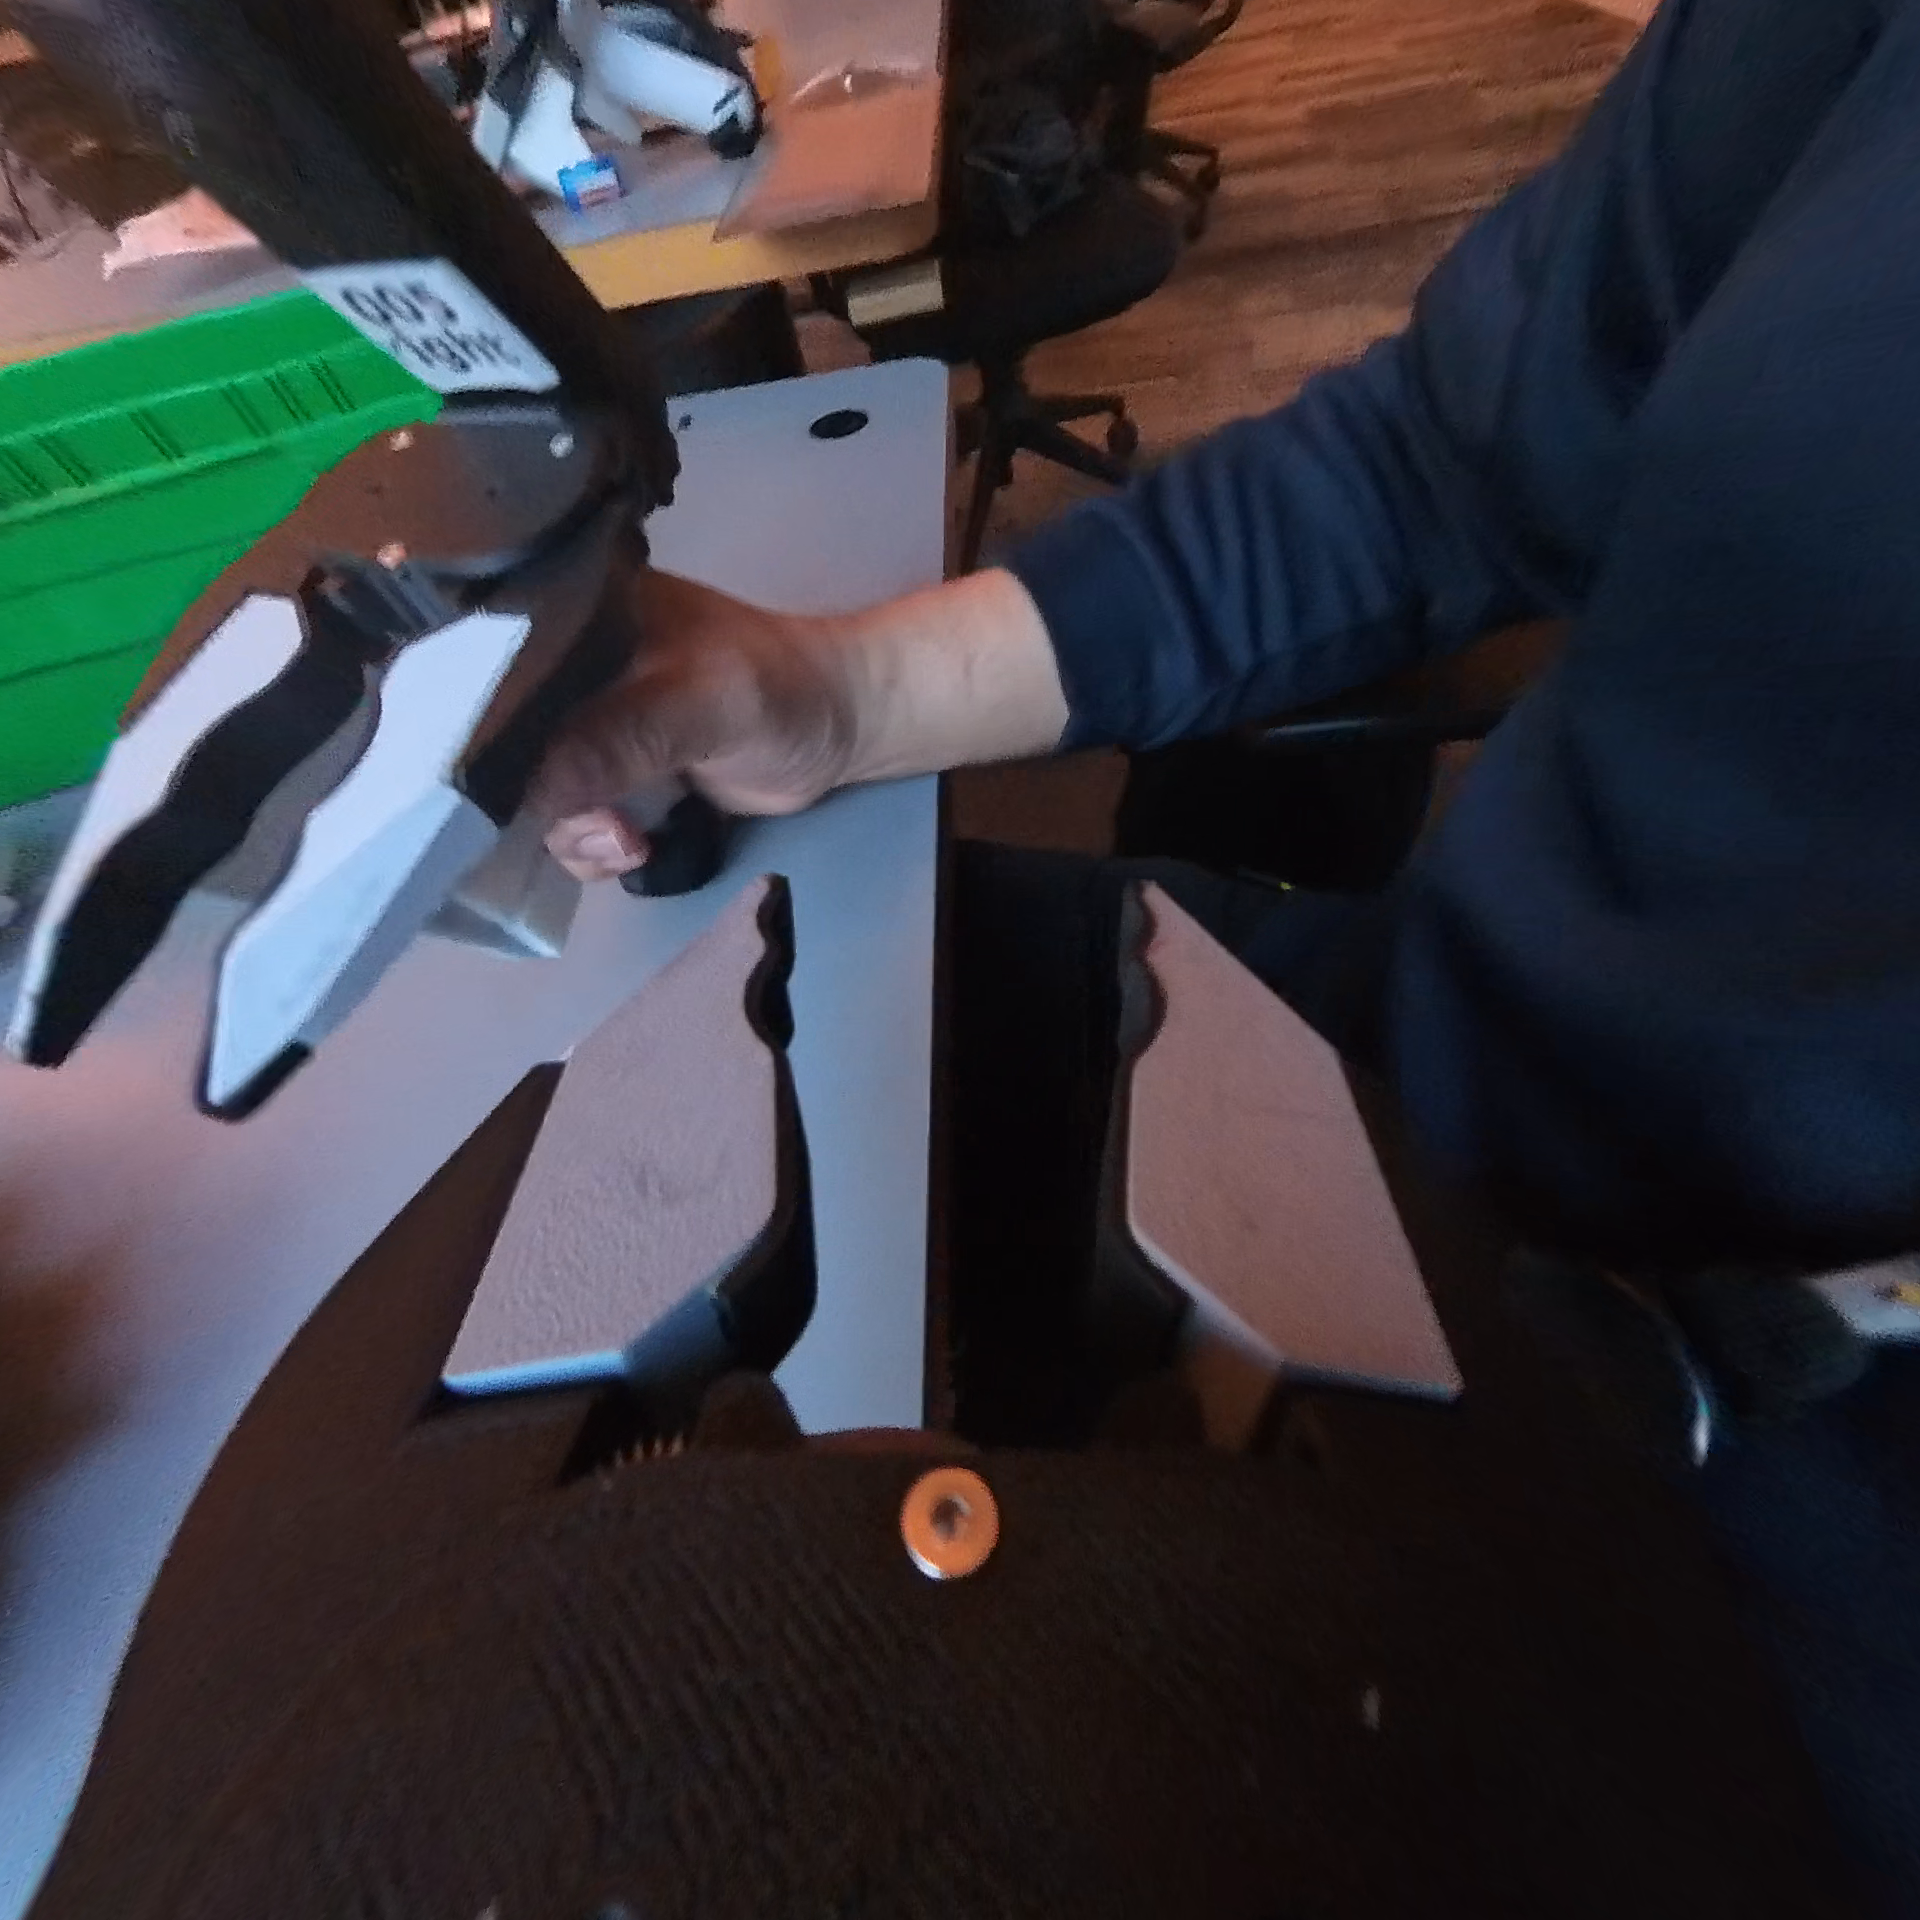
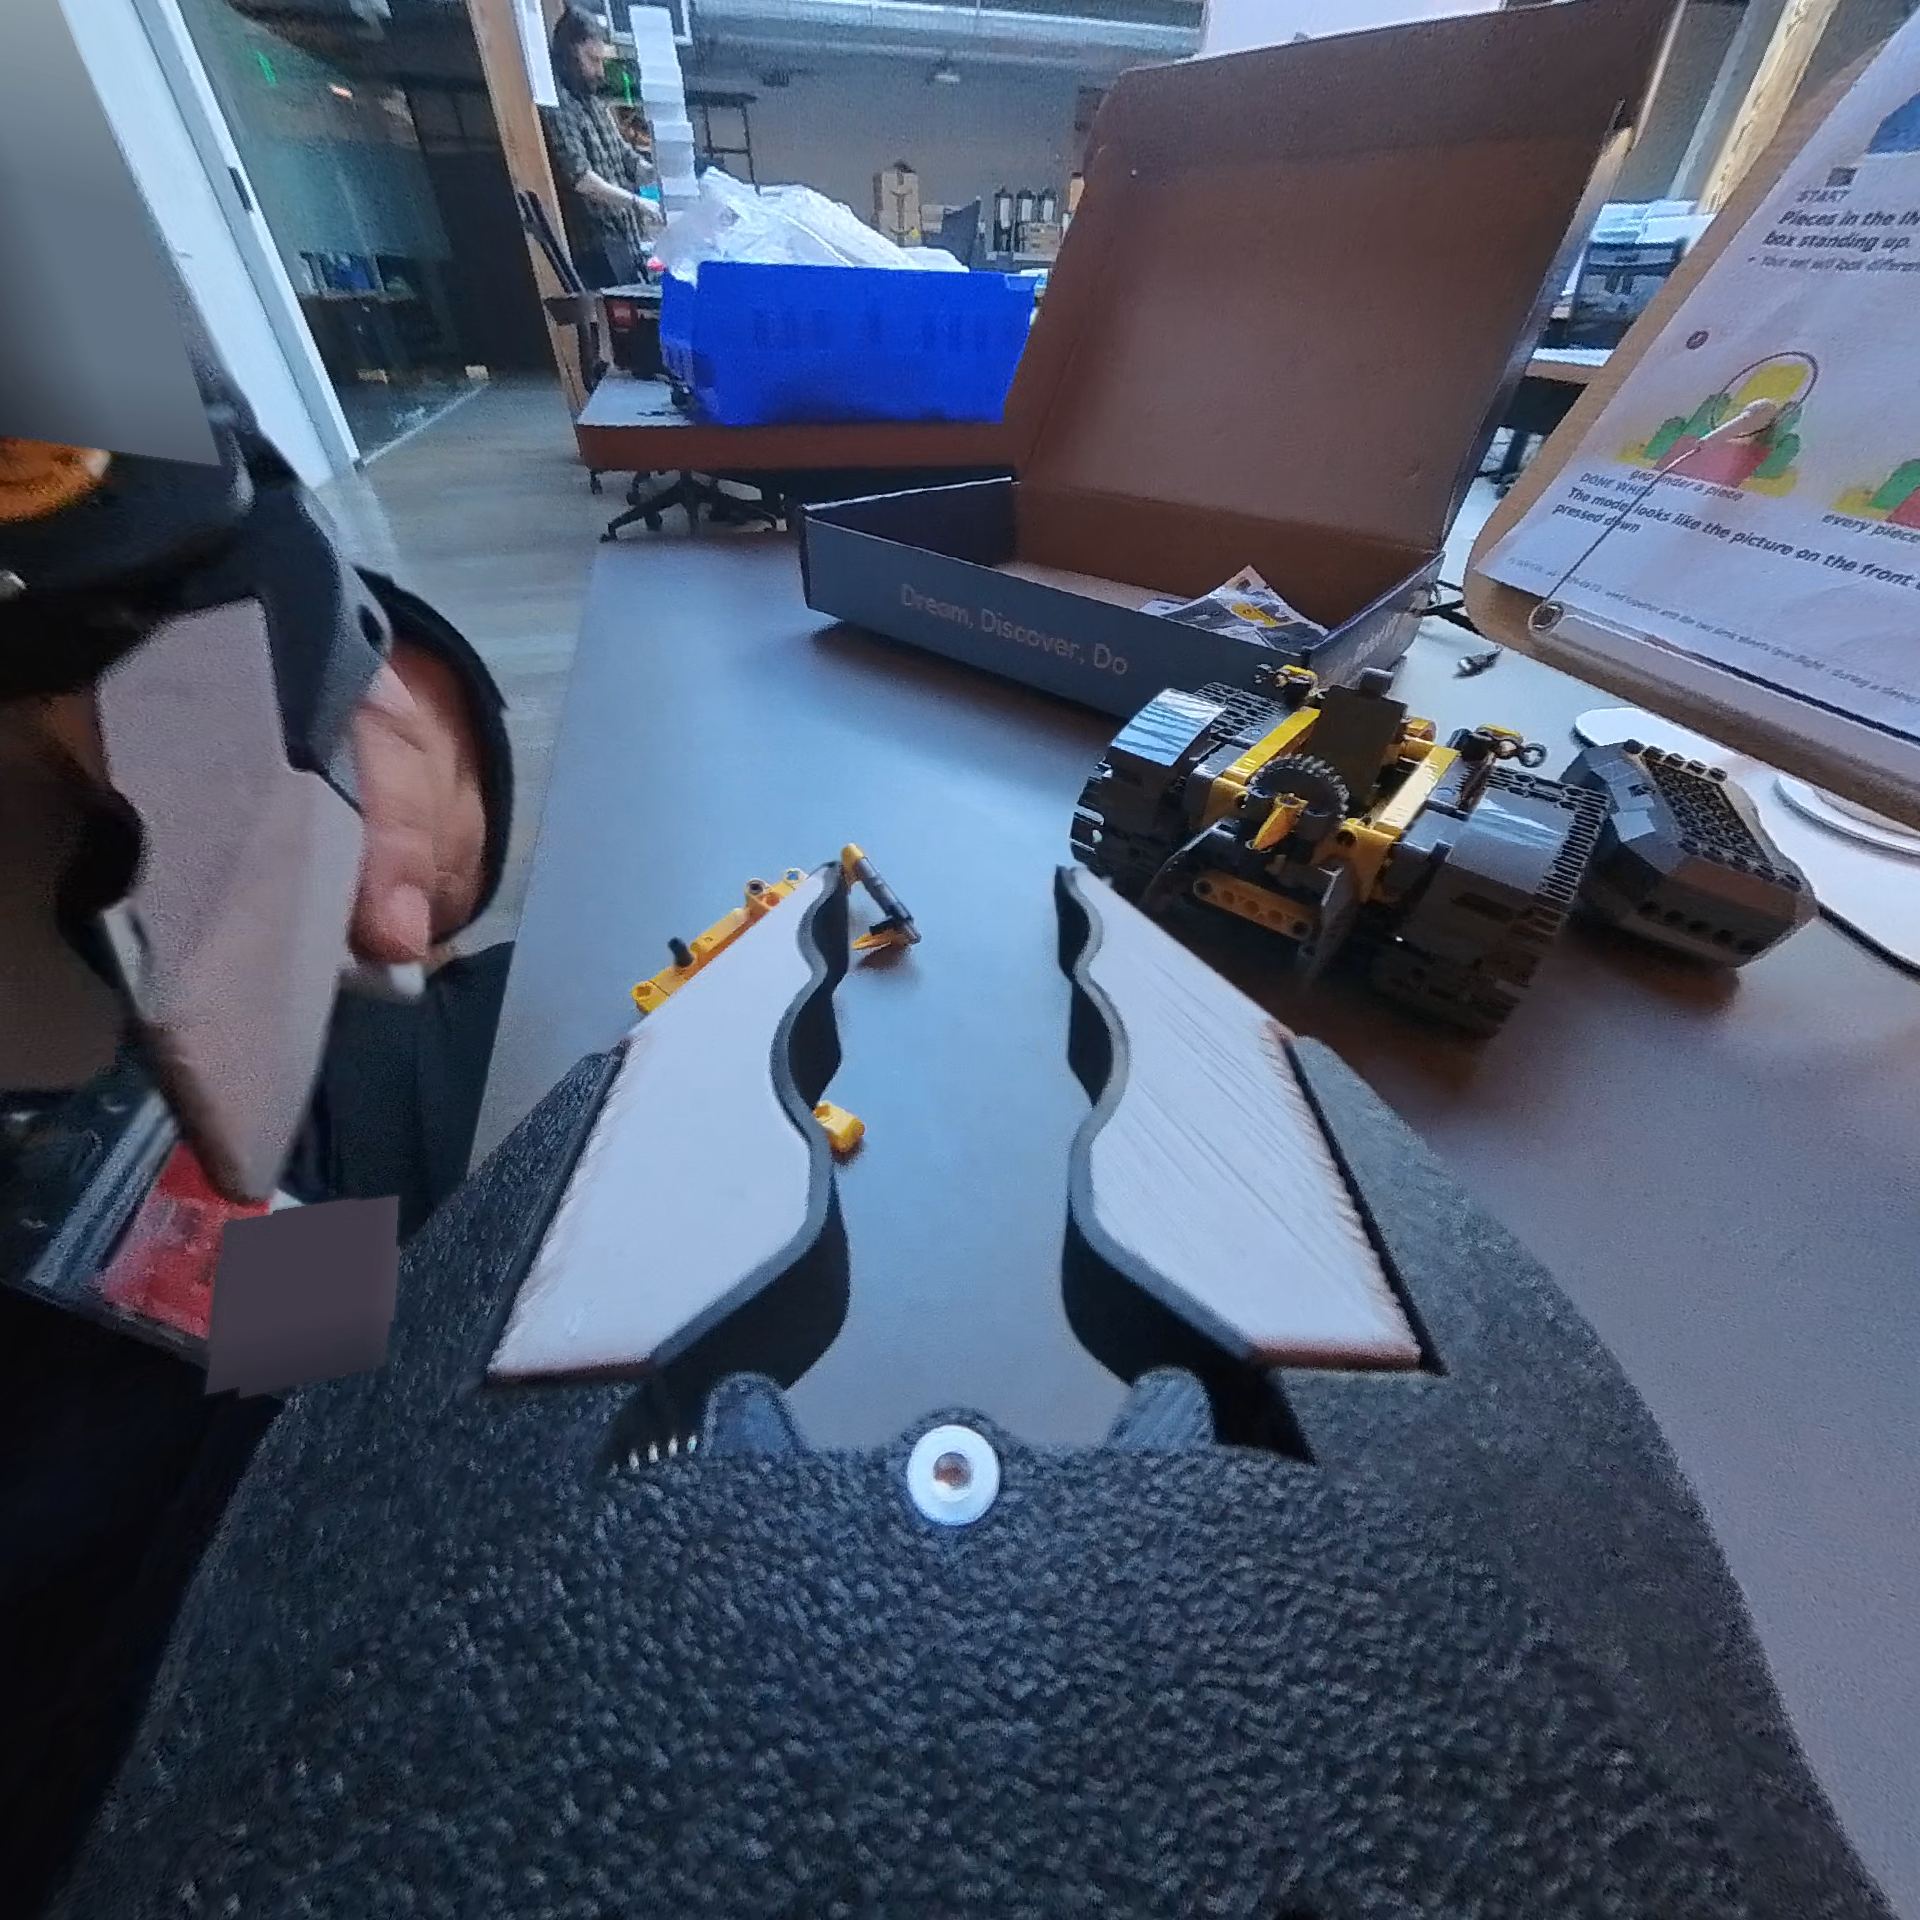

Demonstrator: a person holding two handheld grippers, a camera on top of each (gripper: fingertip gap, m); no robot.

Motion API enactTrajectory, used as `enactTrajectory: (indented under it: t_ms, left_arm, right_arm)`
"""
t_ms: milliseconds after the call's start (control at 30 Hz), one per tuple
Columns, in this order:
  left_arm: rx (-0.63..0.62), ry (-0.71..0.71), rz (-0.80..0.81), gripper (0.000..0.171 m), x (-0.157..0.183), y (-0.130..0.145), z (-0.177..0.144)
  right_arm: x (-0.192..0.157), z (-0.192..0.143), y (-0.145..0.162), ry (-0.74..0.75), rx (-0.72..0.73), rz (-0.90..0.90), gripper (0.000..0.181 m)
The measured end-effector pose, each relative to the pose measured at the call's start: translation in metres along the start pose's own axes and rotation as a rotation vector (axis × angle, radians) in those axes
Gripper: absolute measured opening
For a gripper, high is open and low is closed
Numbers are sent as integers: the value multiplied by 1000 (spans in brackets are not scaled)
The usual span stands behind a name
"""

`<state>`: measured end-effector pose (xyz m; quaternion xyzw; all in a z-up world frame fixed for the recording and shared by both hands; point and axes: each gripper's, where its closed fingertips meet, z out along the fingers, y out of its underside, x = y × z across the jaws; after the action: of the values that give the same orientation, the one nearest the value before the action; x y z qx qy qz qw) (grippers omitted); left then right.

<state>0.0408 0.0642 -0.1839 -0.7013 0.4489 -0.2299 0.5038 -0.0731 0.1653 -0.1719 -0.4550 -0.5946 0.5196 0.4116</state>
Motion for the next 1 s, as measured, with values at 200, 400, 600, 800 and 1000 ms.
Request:
enactTrajectory:
  t_ms: [200, 400, 600, 800, 1000]
  left_arm:
    - [31, -39, 34, 55, -12, -16, -22]
    - [44, -27, -42, 52, -24, -8, -24]
    - [10, -14, -26, 53, -26, 1, -22]
    - [13, -80, -54, 49, -40, -3, -34]
    - [21, -93, -66, 48, -35, -11, -36]
  right_arm:
    - [-4, 4, 4, -1, -31, -31, 37]
    - [-6, 2, 2, -14, -18, -31, 38]
    - [-8, 5, 4, -30, -31, -41, 39]
    - [-4, 3, 1, -7, -11, -27, 40]
    - [-1, 1, 0, 7, 4, -17, 40]
